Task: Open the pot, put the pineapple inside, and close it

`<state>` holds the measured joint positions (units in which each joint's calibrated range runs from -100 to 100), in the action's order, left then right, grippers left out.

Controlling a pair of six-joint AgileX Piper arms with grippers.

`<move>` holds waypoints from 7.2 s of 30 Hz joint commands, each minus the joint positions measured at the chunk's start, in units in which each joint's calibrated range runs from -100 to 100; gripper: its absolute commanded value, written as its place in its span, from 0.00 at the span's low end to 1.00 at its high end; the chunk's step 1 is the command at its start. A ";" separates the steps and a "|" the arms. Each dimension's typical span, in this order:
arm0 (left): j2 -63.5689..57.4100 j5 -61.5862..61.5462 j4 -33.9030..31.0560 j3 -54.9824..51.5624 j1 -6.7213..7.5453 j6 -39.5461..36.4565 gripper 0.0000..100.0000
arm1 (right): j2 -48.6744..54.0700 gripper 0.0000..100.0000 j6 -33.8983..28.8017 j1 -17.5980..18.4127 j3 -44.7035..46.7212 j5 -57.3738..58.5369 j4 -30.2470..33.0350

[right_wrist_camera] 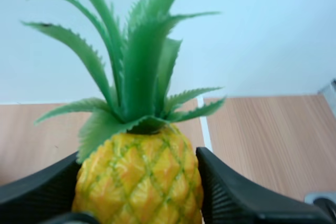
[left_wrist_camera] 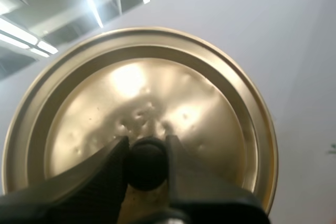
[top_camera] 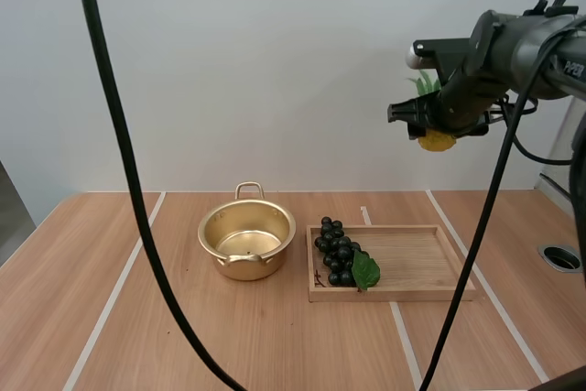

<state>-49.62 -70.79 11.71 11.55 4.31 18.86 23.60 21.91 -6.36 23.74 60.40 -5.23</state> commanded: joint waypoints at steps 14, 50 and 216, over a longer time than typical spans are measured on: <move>9.20 26.88 -6.45 0.25 -0.05 2.21 0.00 | 1.07 0.00 3.15 12.87 -2.14 4.90 -1.98; 12.60 13.05 -3.87 0.25 -4.04 2.56 0.00 | -25.53 0.00 6.04 25.69 -2.14 0.88 -5.75; 37.53 13.71 21.37 -51.55 -3.89 13.38 0.00 | 22.56 0.00 -3.31 -1.14 33.32 -27.07 7.05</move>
<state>-12.86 -57.77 31.04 -40.00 0.33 31.32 45.93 18.75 -7.27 56.89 34.82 2.23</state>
